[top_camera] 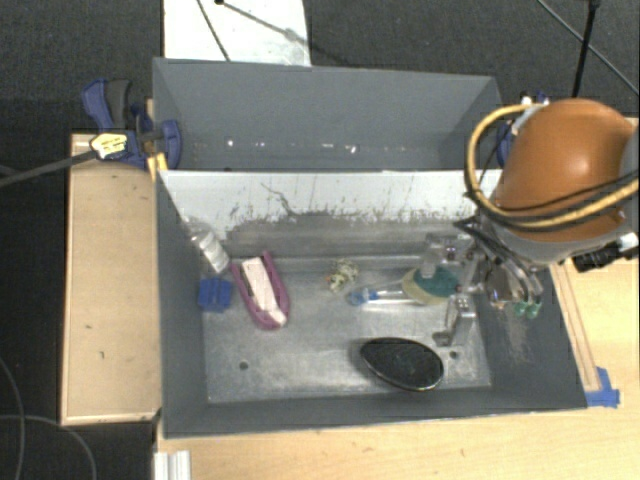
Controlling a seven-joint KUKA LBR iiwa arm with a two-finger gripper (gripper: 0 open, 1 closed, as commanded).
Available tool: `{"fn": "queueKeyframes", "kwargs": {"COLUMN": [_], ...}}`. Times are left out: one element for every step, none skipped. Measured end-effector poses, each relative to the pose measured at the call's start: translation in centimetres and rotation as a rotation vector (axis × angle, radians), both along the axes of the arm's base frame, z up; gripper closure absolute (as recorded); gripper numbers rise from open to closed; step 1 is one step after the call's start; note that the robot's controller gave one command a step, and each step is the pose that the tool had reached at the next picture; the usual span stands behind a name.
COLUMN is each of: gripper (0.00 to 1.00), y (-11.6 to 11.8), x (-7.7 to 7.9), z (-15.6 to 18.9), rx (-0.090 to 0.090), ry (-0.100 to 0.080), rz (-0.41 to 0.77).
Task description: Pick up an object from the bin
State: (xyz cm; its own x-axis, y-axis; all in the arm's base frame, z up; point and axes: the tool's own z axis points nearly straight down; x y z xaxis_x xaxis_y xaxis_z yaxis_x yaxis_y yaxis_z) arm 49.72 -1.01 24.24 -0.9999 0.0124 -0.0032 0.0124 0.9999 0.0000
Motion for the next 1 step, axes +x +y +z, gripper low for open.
{"fn": "queueKeyframes", "kwargs": {"gripper": [0.0], "y": [-1.67], "x": [1.82], "z": [-11.75], "rx": [0.0], "ry": [0.006], "rz": [-0.297]}}
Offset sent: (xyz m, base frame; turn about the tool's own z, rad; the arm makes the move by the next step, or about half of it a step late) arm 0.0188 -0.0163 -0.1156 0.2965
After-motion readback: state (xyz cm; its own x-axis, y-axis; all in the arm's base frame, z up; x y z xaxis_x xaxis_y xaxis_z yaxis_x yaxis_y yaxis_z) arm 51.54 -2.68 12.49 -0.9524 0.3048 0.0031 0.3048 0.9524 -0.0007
